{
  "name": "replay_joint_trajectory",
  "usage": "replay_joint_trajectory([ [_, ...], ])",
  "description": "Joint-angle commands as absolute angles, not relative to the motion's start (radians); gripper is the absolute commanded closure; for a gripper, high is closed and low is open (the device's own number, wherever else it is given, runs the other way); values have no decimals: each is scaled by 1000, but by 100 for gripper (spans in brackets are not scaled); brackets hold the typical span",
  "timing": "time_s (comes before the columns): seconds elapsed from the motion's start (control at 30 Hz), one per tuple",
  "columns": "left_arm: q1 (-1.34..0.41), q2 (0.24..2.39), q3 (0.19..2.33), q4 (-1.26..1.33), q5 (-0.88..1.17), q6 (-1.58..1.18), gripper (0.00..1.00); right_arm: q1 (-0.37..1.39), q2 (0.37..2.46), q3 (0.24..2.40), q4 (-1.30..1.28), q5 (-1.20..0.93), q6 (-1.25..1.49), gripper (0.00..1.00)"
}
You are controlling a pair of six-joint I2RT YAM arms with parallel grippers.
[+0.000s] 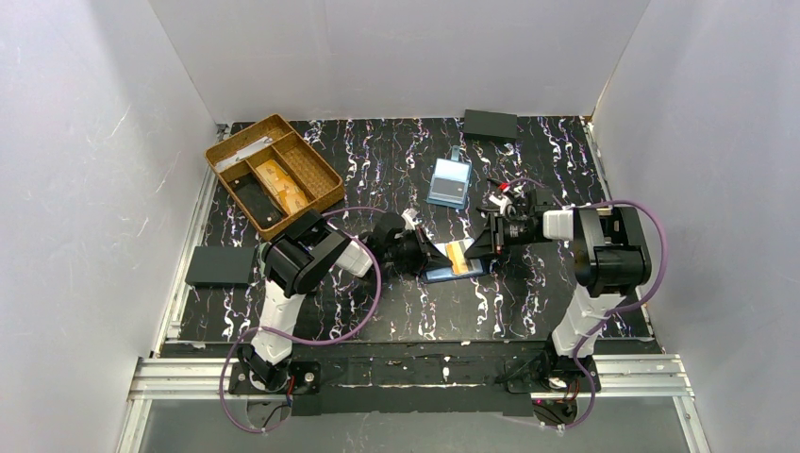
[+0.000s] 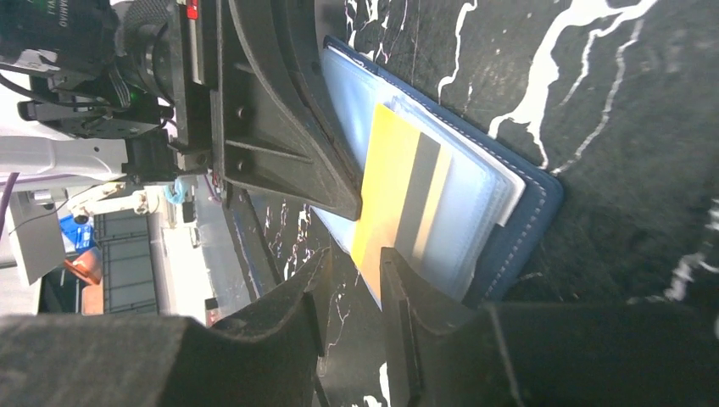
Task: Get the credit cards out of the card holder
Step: Remove the credit card from the card holder.
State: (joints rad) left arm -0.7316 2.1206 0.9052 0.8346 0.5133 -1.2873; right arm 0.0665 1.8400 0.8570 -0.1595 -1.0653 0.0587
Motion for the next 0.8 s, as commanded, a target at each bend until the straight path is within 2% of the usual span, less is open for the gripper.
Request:
replay_joint_trajectory([
  [0.0,-723,2107,861,775,501,-1242,100,34,1787,886,-175,-1077,25,63],
  [0.53,-722,2115,880,775,521,-1245,99,47,1850,890,-219,-998,4,64],
  [0.63,-723,2116,883,775,523,-1249,91,55,1855,890,-224,-985,4,64],
  [0.77,-723,2121,894,775,531,-1254,86,69,1867,896,-239,-994,-19,64],
])
